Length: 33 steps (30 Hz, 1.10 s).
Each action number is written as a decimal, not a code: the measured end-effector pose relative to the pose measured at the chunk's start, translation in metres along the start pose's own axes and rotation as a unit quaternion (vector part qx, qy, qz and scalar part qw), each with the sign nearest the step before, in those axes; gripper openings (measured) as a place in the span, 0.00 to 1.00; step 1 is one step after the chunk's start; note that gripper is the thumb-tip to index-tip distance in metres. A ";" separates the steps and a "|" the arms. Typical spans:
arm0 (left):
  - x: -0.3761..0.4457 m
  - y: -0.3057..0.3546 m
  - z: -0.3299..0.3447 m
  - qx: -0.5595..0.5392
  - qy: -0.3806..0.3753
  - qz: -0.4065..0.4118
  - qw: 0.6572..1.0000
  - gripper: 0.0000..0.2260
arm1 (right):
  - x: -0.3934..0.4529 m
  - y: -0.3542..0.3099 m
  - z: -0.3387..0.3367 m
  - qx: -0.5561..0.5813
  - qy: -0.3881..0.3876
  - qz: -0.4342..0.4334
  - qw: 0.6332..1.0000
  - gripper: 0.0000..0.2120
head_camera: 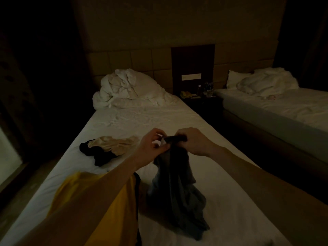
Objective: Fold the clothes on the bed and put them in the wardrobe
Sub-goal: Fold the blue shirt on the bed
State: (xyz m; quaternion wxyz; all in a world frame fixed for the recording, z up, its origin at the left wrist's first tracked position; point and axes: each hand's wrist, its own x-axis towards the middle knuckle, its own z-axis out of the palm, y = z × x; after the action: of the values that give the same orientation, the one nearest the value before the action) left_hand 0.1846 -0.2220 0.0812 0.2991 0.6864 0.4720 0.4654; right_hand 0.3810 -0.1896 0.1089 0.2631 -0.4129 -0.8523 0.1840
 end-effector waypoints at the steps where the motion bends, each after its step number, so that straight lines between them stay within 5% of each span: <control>1: -0.003 -0.001 -0.003 0.012 -0.029 -0.026 0.999 0.12 | 0.000 -0.002 0.000 -0.006 0.035 -0.020 0.999 0.05; 5: -0.015 0.002 -0.004 0.136 -0.220 -0.122 0.958 0.18 | 0.000 -0.012 0.005 0.008 0.116 -0.100 0.988 0.04; 8: -0.023 -0.007 -0.014 0.179 -0.268 -0.145 0.935 0.16 | -0.005 -0.016 -0.006 0.016 0.159 -0.113 0.981 0.06; 11: -0.026 -0.008 -0.035 0.272 -0.204 -0.129 0.932 0.25 | -0.015 -0.011 -0.014 0.007 0.145 -0.100 0.984 0.07; 14: -0.020 0.000 -0.049 0.274 -0.070 -0.059 0.957 0.08 | -0.020 -0.002 -0.016 0.043 0.131 -0.068 0.988 0.12; 18: -0.012 0.020 -0.054 0.182 0.026 0.033 0.982 0.08 | -0.024 -0.006 -0.021 0.053 0.103 -0.048 0.992 0.19; 23: -0.018 0.025 -0.051 0.239 0.029 -0.030 0.970 0.06 | -0.034 -0.016 -0.025 -0.082 0.016 -0.018 0.996 0.10; 28: -0.032 0.026 -0.049 0.238 -0.018 -0.034 0.971 0.13 | -0.046 -0.020 -0.033 -0.026 0.031 -0.011 0.999 0.11; 33: -0.047 0.024 -0.068 0.231 0.004 -0.045 0.972 0.08 | -0.055 -0.011 -0.057 -0.086 -0.009 0.001 0.996 0.08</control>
State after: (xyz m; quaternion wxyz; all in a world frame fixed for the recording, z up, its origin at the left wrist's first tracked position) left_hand 0.1253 -0.2765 0.1109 0.1513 0.7130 0.5981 0.3331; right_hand 0.4368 -0.2352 0.1436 0.2188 -0.4332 -0.8669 0.1136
